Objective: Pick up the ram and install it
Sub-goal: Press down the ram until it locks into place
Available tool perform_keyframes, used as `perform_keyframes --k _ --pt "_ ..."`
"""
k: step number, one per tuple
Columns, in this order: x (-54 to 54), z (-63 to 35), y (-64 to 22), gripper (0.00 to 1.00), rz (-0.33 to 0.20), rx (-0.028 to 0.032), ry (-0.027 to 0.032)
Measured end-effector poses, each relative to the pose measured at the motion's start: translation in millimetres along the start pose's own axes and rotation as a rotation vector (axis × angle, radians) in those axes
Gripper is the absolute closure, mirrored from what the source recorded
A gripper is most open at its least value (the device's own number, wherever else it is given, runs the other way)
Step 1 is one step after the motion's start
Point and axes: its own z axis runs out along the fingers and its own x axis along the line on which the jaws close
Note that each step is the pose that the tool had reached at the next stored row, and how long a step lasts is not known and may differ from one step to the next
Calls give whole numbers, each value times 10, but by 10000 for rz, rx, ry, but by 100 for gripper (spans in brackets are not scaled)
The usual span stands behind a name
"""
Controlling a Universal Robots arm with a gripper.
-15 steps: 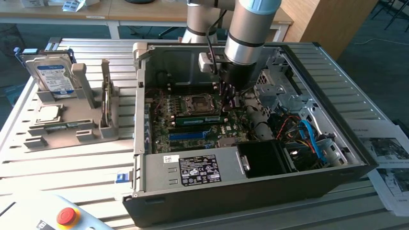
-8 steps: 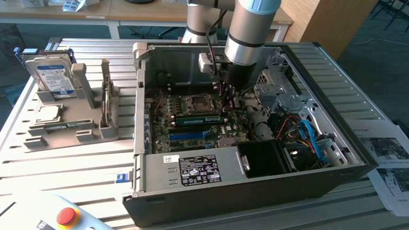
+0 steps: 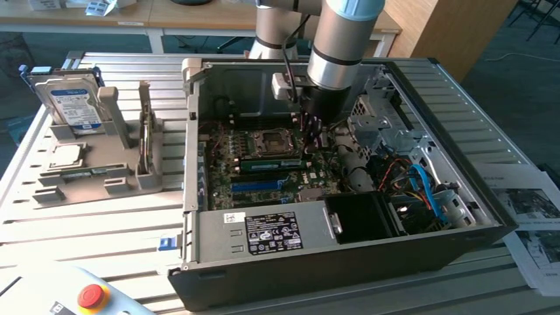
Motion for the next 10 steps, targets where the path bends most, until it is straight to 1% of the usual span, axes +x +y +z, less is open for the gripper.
perform_keyframes --k 10 --pt "1 11 0 90 0 -1 2"
